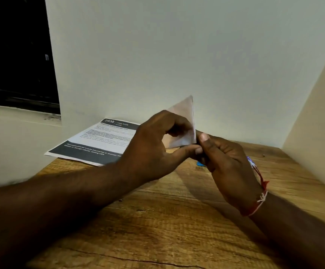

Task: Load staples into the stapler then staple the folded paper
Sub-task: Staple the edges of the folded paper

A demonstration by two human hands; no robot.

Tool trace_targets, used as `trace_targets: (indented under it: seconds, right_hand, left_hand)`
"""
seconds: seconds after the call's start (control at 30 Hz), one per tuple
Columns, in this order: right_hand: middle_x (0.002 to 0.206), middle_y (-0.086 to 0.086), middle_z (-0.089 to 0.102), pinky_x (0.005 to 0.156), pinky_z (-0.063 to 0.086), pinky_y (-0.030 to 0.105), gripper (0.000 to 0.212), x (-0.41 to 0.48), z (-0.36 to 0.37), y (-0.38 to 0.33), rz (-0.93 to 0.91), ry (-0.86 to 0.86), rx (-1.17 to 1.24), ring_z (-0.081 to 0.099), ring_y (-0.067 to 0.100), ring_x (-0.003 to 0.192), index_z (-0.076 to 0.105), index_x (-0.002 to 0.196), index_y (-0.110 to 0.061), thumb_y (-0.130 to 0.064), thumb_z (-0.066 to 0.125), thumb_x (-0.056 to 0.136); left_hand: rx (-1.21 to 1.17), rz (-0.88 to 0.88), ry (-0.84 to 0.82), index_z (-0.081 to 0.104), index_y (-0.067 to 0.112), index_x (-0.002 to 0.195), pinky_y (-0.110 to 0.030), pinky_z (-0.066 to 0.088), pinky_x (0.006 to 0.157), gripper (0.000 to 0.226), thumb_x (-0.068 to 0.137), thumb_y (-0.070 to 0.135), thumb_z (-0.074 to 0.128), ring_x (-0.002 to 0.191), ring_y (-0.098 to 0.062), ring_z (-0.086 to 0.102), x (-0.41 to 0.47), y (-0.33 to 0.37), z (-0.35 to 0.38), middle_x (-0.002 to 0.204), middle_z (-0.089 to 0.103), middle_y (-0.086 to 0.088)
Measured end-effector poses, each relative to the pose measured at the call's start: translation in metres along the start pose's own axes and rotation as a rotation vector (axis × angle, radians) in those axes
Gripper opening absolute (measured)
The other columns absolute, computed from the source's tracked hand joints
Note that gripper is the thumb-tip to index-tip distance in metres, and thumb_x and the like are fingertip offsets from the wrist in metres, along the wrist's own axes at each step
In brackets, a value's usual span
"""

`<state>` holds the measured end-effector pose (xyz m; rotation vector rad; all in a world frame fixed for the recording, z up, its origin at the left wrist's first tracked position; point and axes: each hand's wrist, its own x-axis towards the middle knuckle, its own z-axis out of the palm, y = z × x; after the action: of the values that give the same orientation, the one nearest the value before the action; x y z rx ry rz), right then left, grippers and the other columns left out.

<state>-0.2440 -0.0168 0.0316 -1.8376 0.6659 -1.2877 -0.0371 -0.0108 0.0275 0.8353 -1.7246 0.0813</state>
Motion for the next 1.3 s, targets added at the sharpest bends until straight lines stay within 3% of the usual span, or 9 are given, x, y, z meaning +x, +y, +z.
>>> trace_targets:
  seconds: [0.2, 0.3, 0.4, 0.5, 0.7, 0.83, 0.97, 1.13, 1.3]
  right_hand:
    - [0.12, 0.007, 0.085, 0.098, 0.063, 0.026, 0.036, -0.001, 0.002, 0.002, -0.011, -0.051, 0.069, 0.079, 0.018, 0.119, 0.08, 0.122, -0.002, -0.021, 0.051, 0.109]
    - [0.119, 0.008, 0.085, 0.105, 0.063, 0.038, 0.031, 0.001, -0.004, 0.01, -0.039, 0.014, -0.006, 0.079, 0.022, 0.119, 0.081, 0.12, -0.004, -0.019, 0.055, 0.111]
    - [0.115, 0.007, 0.085, 0.104, 0.064, 0.045, 0.019, 0.005, -0.006, 0.015, -0.061, 0.082, -0.029, 0.08, 0.024, 0.114, 0.081, 0.116, -0.007, -0.013, 0.066, 0.106]
    - [0.114, 0.0, 0.086, 0.1, 0.065, 0.037, 0.02, 0.004, -0.005, 0.015, -0.083, 0.107, -0.069, 0.081, 0.017, 0.113, 0.082, 0.118, -0.011, -0.01, 0.077, 0.098]
    - [0.11, -0.023, 0.084, 0.092, 0.063, 0.019, 0.024, 0.004, -0.007, 0.01, -0.112, 0.166, -0.285, 0.079, -0.003, 0.108, 0.084, 0.118, -0.031, -0.019, 0.082, 0.098]
    - [0.107, -0.028, 0.083, 0.089, 0.061, 0.014, 0.026, 0.003, -0.004, 0.007, -0.136, 0.159, -0.319, 0.078, -0.007, 0.105, 0.082, 0.114, -0.038, -0.022, 0.084, 0.093]
    - [0.106, -0.027, 0.083, 0.091, 0.063, 0.019, 0.021, 0.003, -0.003, 0.005, -0.148, 0.152, -0.32, 0.079, -0.005, 0.105, 0.082, 0.113, -0.039, -0.028, 0.081, 0.095]
    - [0.099, -0.006, 0.087, 0.094, 0.067, 0.046, 0.022, 0.002, -0.004, 0.007, -0.137, 0.178, -0.199, 0.084, 0.012, 0.102, 0.086, 0.102, -0.023, -0.036, 0.07, 0.099]
    - [0.095, -0.001, 0.088, 0.091, 0.068, 0.034, 0.016, 0.003, -0.004, 0.007, -0.112, 0.195, -0.126, 0.084, 0.014, 0.098, 0.086, 0.1, -0.019, -0.027, 0.073, 0.098]
  left_hand:
    - [0.044, -0.037, -0.049, 0.082, 0.019, 0.114, -0.022, 0.059, 0.09, 0.029, 0.091, 0.03, 0.095, 0.105, -0.006, 0.075, 0.004, -0.008, -0.002, 0.109, 0.079, 0.011]
    - [-0.088, -0.149, -0.106, 0.085, 0.021, 0.121, -0.027, 0.065, 0.094, 0.028, 0.094, 0.024, 0.092, 0.11, -0.005, 0.08, 0.001, -0.011, 0.001, 0.113, 0.084, 0.012]
    - [-0.161, -0.257, -0.081, 0.088, 0.02, 0.116, -0.017, 0.063, 0.087, 0.021, 0.095, 0.019, 0.091, 0.105, -0.001, 0.081, 0.002, -0.016, 0.001, 0.109, 0.086, 0.012]
    - [-0.221, -0.3, -0.068, 0.09, 0.019, 0.109, -0.031, 0.069, 0.092, 0.015, 0.095, 0.021, 0.092, 0.104, -0.003, 0.083, 0.004, -0.017, -0.001, 0.108, 0.088, 0.01]
    - [-0.307, -0.298, -0.126, 0.089, 0.015, 0.12, -0.049, 0.064, 0.108, 0.023, 0.101, 0.026, 0.084, 0.122, -0.011, 0.08, 0.005, -0.019, -0.001, 0.124, 0.086, 0.004]
    - [-0.29, -0.297, -0.106, 0.089, 0.014, 0.118, -0.046, 0.065, 0.107, 0.022, 0.099, 0.024, 0.086, 0.12, -0.01, 0.08, 0.005, -0.021, 0.0, 0.122, 0.087, 0.004]
    - [-0.292, -0.293, -0.096, 0.089, 0.015, 0.115, -0.041, 0.067, 0.104, 0.022, 0.095, 0.023, 0.091, 0.115, -0.007, 0.081, 0.004, -0.02, 0.0, 0.118, 0.087, 0.005]
    - [-0.346, -0.296, -0.101, 0.088, 0.011, 0.114, -0.039, 0.068, 0.101, 0.023, 0.092, 0.016, 0.095, 0.11, -0.01, 0.084, 0.0, -0.014, 0.001, 0.116, 0.087, 0.003]
    - [-0.323, -0.227, -0.149, 0.089, 0.013, 0.117, -0.042, 0.067, 0.104, 0.027, 0.091, 0.018, 0.095, 0.113, -0.012, 0.084, -0.001, -0.013, 0.0, 0.119, 0.087, 0.003]
